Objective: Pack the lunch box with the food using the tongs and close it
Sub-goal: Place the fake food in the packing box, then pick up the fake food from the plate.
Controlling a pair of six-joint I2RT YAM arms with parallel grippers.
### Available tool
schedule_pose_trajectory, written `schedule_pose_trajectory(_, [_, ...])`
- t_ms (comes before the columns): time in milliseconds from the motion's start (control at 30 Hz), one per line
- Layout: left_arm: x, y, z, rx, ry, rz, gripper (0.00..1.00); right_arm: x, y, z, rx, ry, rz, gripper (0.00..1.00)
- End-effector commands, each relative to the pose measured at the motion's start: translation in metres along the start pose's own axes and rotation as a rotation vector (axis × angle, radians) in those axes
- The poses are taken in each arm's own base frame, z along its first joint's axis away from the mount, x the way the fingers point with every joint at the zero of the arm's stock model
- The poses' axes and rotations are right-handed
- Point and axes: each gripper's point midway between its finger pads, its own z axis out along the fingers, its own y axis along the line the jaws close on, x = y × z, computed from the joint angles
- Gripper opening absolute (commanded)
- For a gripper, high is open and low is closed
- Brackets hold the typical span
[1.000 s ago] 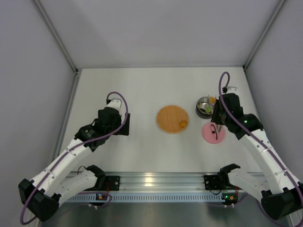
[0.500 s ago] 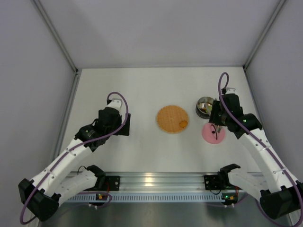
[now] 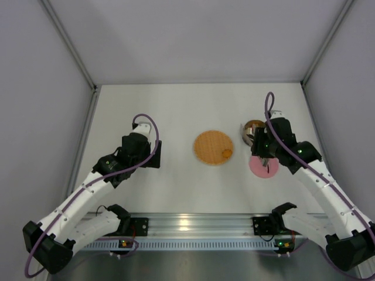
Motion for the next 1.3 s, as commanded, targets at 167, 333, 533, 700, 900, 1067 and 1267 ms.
schedule_pose_trajectory(167, [-0.008,-0.002,-0.002,0.01,-0.042,-0.011,0.99,0.02,0.054,-0.018,-0.1,0.011,-0.078,0.44])
schedule_pose_trajectory(333, [-0.007,-0.003,-0.001,0.012,-0.039,-0.011,0.99,0.044,0.059,-0.012,-0.081,0.045,-0.122,0.44])
schedule_pose_trajectory(533, [-0.007,-0.002,-0.001,0.01,-0.039,-0.011,0.99,0.059,0.056,-0.011,-0.043,0.054,-0.142,0.45])
schedule_pose_trajectory(700, [-0.007,-0.002,-0.001,0.009,-0.038,-0.011,0.99,0.073,0.056,-0.006,-0.037,0.083,-0.152,0.45])
schedule_pose_trajectory(900, [-0.007,-0.002,-0.001,0.01,-0.039,-0.011,0.99,0.079,0.055,-0.005,-0.032,0.088,-0.152,0.45])
schedule_pose_trajectory(1067, [-0.007,-0.002,-0.001,0.01,-0.038,-0.01,0.99,0.084,0.059,-0.004,-0.052,0.097,-0.155,0.45])
schedule_pose_trajectory(1267, [-0.007,-0.002,-0.001,0.008,-0.037,-0.01,0.99,0.089,0.065,-0.002,-0.06,0.103,-0.173,0.45])
